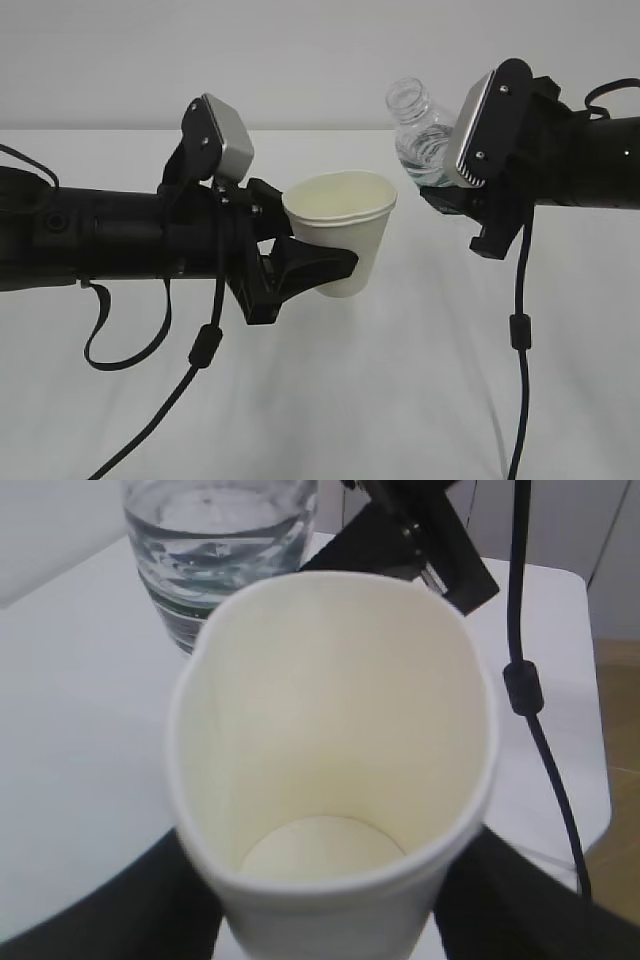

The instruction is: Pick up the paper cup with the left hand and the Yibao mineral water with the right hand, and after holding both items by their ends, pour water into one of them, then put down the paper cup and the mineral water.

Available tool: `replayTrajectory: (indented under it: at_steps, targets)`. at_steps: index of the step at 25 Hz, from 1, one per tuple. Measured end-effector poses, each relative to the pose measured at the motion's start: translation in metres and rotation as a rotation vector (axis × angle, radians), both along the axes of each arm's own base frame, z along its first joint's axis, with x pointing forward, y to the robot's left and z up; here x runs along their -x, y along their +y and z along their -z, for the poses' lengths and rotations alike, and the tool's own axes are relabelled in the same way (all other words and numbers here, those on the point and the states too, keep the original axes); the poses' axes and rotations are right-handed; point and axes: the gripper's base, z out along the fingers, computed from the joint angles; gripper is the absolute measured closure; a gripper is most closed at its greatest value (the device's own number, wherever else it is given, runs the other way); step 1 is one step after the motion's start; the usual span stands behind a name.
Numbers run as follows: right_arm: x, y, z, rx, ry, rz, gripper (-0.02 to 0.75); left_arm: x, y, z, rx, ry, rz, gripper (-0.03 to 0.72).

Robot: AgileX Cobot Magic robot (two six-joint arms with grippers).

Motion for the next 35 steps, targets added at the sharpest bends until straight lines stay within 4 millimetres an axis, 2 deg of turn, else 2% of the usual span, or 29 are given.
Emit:
replayTrajectory:
  at_steps: [13,35]
  targets:
    - [-0.0046,0.0013,-0.0083,0.04,-0.056,-0.028,0.283,-0.0043,0.0003,-0.0013,-0.009,0.0,-0.033,0.262]
    - [-0.0035,0.0015,-0.0069,0.233,-0.159,-0.152,0.286,-0.0032,-0.0008,-0.0031,0.014,-0.002,-0.018,0.262]
